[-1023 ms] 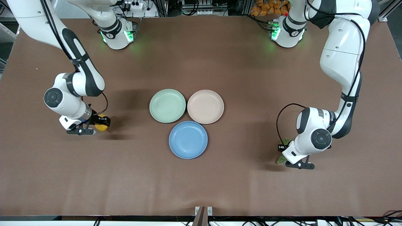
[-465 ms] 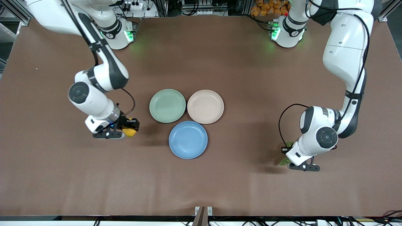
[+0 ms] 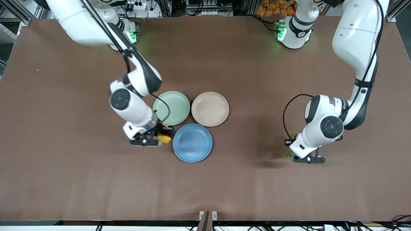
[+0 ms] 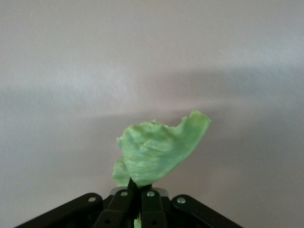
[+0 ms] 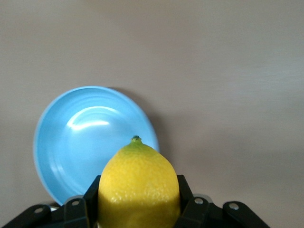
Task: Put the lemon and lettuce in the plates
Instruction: 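Carry the lemon over the blue plate while the left gripper carries lettuce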
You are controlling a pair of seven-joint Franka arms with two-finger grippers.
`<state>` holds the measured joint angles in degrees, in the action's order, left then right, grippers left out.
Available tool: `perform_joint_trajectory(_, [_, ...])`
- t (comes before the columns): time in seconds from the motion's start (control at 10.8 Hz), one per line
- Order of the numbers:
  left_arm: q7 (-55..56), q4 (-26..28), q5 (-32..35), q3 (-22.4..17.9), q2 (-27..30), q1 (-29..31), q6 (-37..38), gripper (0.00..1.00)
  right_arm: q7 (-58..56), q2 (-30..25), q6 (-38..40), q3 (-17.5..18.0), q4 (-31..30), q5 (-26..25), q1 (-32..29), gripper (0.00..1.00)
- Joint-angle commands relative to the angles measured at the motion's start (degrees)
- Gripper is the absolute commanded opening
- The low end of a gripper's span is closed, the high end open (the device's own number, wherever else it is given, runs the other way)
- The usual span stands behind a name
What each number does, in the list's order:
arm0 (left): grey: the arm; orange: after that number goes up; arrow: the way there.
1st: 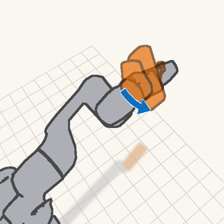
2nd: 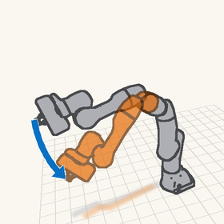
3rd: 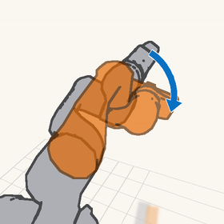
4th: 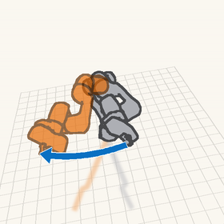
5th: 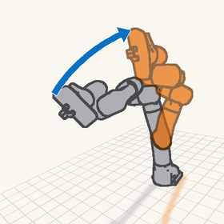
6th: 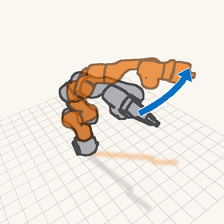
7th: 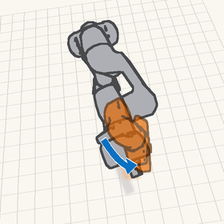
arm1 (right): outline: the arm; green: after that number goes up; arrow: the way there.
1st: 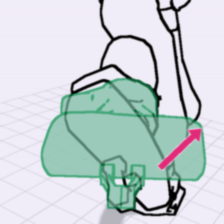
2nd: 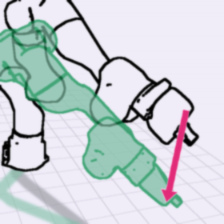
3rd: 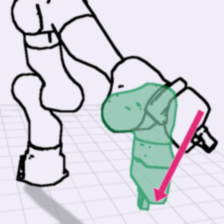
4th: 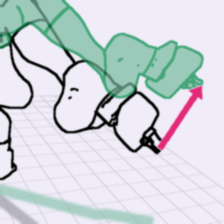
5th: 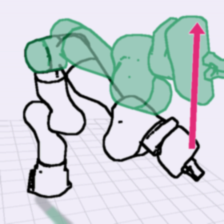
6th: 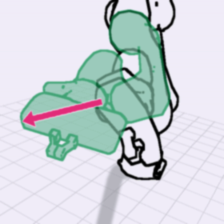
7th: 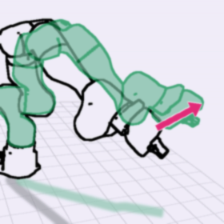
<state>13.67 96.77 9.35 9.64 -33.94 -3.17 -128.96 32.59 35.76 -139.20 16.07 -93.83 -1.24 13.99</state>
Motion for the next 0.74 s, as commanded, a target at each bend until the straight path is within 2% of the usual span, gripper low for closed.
perform_joint_trajectory(0.0, [3.98, 11.22, 0.49, 2.3, 9.66, 0.53, -0.07, 0.0, 2.39, 6.94, -0.36, 0.01, 7.85, -1.83, 2.97, 0.0])
perform_joint_trajectory(0.28, [10.65, 14.93, 0.49, 6.69, 12.05, 0.53, -0.07, 0.0, 2.57, 11.78, -9.3, -0.43, 9.36, -2.18, 6.3, 0.0])
perform_joint_trajectory(0.65, [22.25, 17.83, 0.4, 14.06, 12.41, 0.62, -0.07, 0.0, 3.44, 16.18, -12.31, -0.52, 10.42, -6.66, 7.2, 0.01])
